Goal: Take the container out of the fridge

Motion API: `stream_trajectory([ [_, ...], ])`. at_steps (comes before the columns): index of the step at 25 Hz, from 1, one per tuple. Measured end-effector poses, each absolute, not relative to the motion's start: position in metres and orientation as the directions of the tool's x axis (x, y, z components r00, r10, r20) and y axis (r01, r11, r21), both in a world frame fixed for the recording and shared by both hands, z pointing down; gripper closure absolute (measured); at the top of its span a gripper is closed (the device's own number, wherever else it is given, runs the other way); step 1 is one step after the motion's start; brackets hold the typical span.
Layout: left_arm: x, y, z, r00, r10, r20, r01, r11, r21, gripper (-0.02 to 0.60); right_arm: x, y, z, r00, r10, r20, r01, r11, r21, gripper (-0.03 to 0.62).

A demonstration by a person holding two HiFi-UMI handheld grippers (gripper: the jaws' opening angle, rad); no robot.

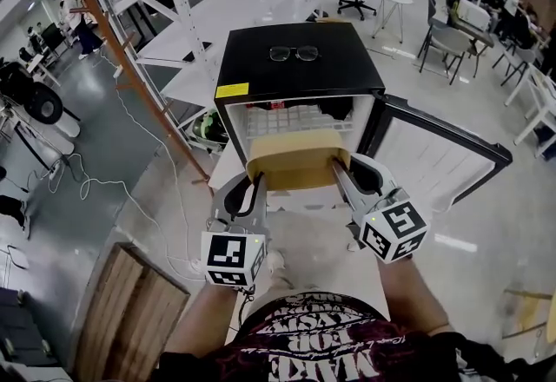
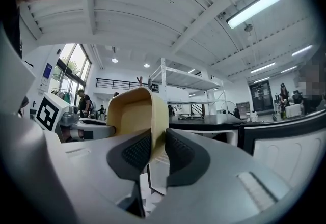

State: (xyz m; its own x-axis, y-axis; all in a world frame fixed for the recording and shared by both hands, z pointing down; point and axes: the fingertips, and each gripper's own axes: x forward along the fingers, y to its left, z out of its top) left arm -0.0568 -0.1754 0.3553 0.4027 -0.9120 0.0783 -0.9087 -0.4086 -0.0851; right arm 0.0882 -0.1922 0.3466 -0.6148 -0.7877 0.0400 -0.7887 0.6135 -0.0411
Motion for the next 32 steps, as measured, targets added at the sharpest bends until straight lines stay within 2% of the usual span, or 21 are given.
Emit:
stream_trajectory([
  [32,-0.073,-0.217,0.334,0.423,-0.906,0.021,-0.901,-0.423,-0.094,0.541,0.073,-0.227,0.331,-0.610,-0.792,0.017,-0.792,0.610,-0.011,0.494],
])
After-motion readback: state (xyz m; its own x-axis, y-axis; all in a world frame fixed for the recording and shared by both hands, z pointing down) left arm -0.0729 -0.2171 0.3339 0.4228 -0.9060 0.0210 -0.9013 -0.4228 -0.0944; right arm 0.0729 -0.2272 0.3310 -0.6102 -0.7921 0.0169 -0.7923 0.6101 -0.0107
